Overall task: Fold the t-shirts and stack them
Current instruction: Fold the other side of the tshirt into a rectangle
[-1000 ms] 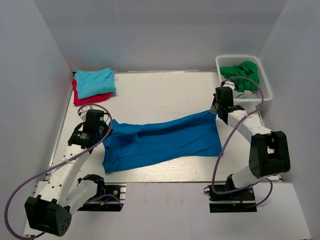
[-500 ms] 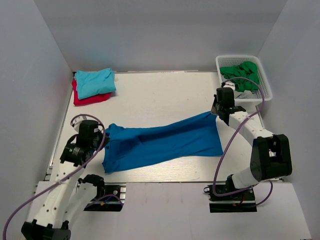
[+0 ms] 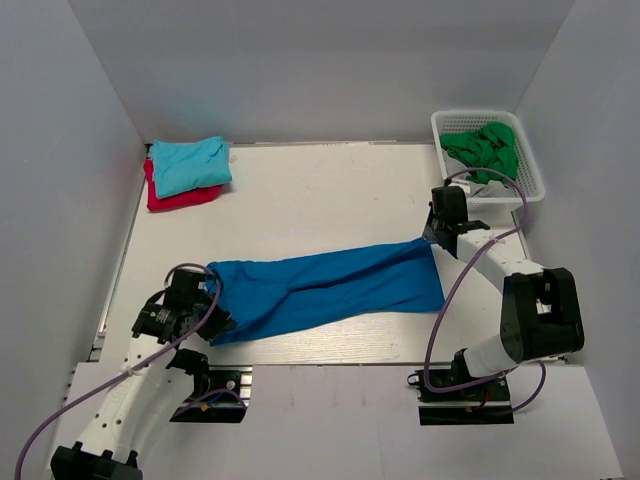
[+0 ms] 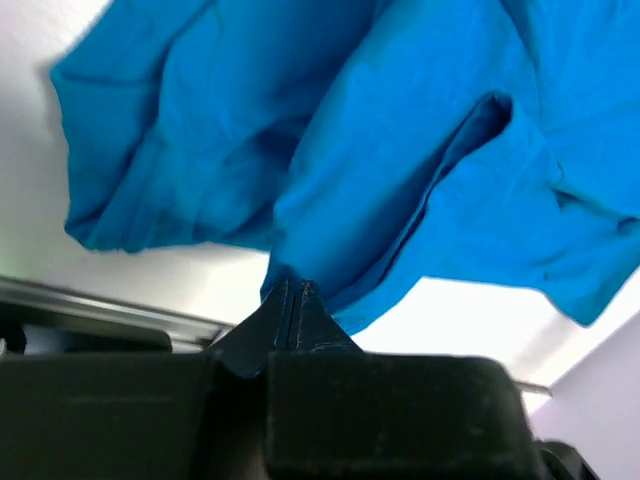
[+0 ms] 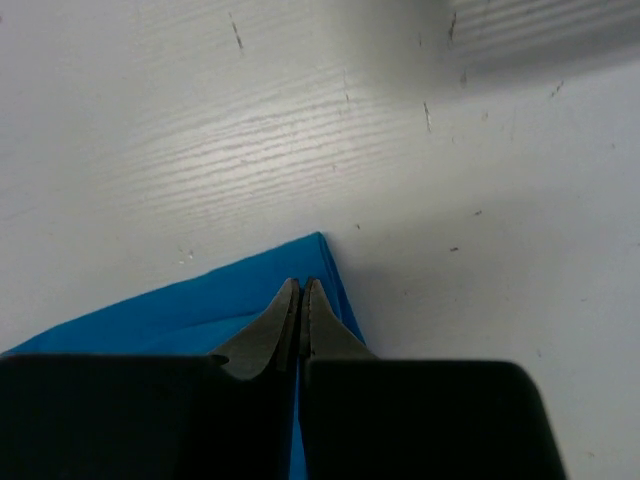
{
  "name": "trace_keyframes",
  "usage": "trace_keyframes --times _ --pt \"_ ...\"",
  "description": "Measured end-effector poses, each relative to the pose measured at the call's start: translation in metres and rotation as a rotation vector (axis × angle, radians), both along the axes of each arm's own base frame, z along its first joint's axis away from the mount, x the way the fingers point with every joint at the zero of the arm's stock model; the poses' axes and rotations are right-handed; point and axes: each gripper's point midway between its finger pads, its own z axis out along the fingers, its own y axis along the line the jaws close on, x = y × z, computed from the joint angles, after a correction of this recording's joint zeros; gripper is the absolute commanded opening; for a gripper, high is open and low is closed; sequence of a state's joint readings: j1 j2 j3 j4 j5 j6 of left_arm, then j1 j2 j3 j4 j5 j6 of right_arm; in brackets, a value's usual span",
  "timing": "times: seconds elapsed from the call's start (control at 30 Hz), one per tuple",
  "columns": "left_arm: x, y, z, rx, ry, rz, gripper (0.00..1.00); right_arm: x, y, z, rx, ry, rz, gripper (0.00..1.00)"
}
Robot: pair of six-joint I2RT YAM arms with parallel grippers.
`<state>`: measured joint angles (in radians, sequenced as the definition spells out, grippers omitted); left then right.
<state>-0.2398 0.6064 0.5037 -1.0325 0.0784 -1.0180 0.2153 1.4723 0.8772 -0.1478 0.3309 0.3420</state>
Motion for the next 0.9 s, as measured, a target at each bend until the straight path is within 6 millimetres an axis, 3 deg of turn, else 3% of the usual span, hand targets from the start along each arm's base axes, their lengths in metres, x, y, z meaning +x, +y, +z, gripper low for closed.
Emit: trace_keyframes --times 0.1,0.17,0.2,0.27,0.3,0.33,0.37,0.4,0.47,0.5,0.67,0.8,0.9 --pt "-0.007 -0.004 0.001 -0.025 0.019 -0.005 0.34 -0.008 -0.003 -0.01 0.003 0.029 -0.018 0.0" --pt "-0.01 -0.006 0.0 -0.039 0.039 -0.014 0.47 -0.011 -0.004 -0.012 0.007 0.038 -0.03 0.0" --pt "-0.012 -0.007 0.0 -0.043 0.049 -0.018 0.62 -0.011 -0.004 -0.012 0.011 0.037 -0.039 0.06" --pt "-0.015 -0.008 -0.001 -0.048 0.068 -0.029 0.81 -0.012 -0.006 -0.013 0.02 0.039 -0.066 0.22" --pt "-0.017 -0.009 -0.002 -0.05 0.077 -0.033 0.93 -0.014 -0.008 -0.014 0.021 0.045 -0.087 0.24" --pt "-0.019 -0.009 -0.001 -0.049 0.086 -0.033 0.99 -0.016 -0.011 -0.016 0.018 0.053 -0.107 0.26" --pt "-0.016 -0.009 0.001 -0.051 0.072 -0.032 0.99 -0.019 -0.015 -0.019 0.015 0.062 -0.126 0.29" --pt "-0.013 -0.009 0.007 -0.048 0.055 -0.031 0.99 -0.023 -0.018 -0.021 0.015 0.074 -0.148 0.46" --pt "-0.007 -0.007 0.021 -0.042 0.018 -0.027 0.99 -0.029 -0.023 -0.023 0.017 0.092 -0.187 0.66" --pt "-0.004 -0.007 0.028 -0.038 -0.002 -0.026 0.99 -0.032 -0.026 -0.022 0.016 0.097 -0.206 0.9" --pt "0.024 -0.013 0.043 -0.045 -0.092 -0.045 0.99 -0.036 -0.03 0.01 0.044 0.024 -0.215 0.9" --pt "0.059 -0.02 0.027 -0.017 -0.057 -0.078 0.99 -0.028 -0.003 0.049 0.154 -0.105 -0.069 0.9" --pt "0.086 -0.022 0.008 0.025 -0.017 -0.1 0.99 -0.026 0.028 0.053 0.234 -0.125 0.073 0.9"
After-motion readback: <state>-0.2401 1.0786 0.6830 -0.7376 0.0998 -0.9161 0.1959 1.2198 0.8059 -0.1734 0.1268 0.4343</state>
